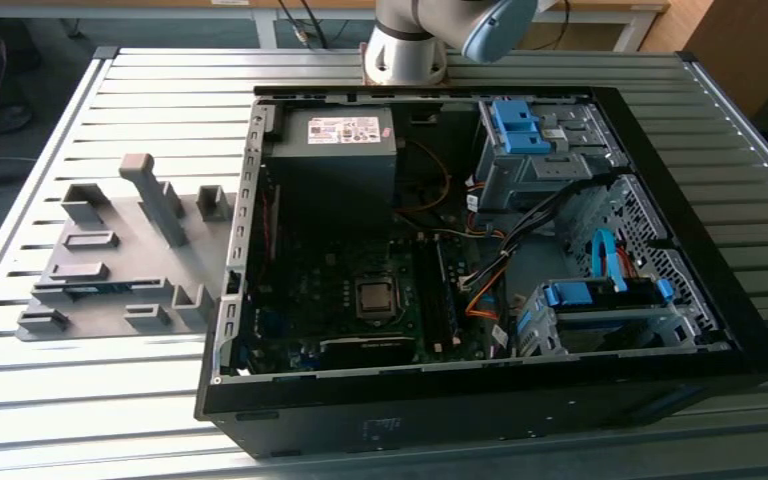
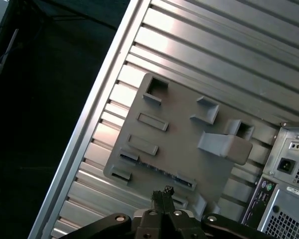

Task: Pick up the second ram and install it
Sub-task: 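Pick up the second ram and move it above second insertion slot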

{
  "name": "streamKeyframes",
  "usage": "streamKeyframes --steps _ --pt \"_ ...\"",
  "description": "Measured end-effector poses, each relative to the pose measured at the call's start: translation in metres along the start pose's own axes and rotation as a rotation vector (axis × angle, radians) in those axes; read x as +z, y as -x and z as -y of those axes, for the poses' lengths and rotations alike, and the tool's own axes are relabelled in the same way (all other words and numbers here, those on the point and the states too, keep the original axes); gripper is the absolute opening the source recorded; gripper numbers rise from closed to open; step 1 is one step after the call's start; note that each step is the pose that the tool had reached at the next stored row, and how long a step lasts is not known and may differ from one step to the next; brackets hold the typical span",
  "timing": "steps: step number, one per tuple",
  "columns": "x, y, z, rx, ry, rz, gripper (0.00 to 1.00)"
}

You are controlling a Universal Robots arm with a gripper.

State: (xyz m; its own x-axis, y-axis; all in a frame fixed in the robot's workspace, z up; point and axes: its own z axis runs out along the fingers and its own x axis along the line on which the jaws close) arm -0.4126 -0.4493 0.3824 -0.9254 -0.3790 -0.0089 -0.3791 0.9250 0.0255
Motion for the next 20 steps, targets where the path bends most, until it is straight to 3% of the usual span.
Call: streamKeyframes --steps 20 --pt "0.0001 -0.0003 -0.0001 -0.129 0.0012 -0.0033 0.11"
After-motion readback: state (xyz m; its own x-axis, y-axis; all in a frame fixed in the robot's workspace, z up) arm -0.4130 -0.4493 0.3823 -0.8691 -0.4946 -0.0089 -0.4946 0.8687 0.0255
